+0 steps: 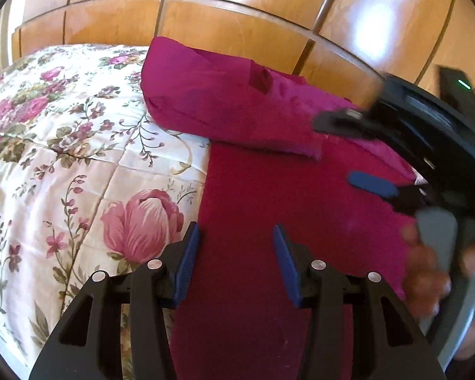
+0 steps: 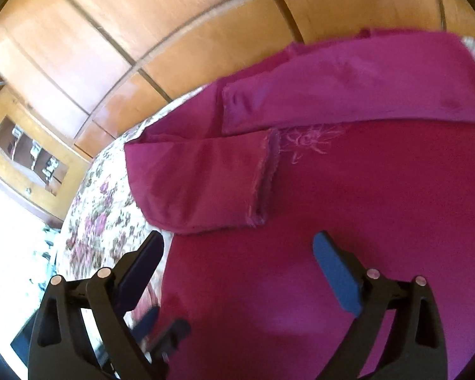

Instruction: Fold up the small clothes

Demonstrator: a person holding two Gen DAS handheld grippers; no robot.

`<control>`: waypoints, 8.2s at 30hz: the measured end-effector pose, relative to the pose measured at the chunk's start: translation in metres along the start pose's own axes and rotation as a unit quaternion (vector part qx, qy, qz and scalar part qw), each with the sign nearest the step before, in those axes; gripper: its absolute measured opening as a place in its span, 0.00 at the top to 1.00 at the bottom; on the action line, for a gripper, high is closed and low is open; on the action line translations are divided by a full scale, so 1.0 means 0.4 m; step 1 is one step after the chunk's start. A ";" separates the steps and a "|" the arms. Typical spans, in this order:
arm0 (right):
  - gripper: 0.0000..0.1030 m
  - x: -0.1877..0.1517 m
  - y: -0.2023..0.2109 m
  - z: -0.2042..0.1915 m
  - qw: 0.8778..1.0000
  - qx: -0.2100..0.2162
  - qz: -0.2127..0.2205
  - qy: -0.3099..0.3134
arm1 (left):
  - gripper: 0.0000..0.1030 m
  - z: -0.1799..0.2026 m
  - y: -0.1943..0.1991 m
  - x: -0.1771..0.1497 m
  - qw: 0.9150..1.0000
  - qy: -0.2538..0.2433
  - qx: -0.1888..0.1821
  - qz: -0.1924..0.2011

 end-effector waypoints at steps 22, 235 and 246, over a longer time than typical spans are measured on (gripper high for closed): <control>0.92 0.161 0.132 -0.318 0.981 0.017 0.092 0.172 | 0.47 0.009 -0.020 0.001 1.000 -0.014 0.021 -0.010; 0.59 0.133 0.379 0.589 0.993 -0.088 0.071 -0.038 | 0.67 -0.022 -0.072 0.080 0.992 -0.011 -0.107 -0.066; 0.82 -0.004 0.498 0.536 0.996 -0.055 0.065 -0.034 | 0.85 -0.026 0.044 0.049 0.991 -0.021 -0.120 -0.053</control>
Point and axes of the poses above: each gripper's, at about its wrist camera, not at the fingertips, and y roughly against the way its jaws point, z to its right, x to its top, the point moved 6 cm from there along -y, roughly the way its jaws point, and after that the axes turned 15 degrees about -y, right-handed, at the moved point
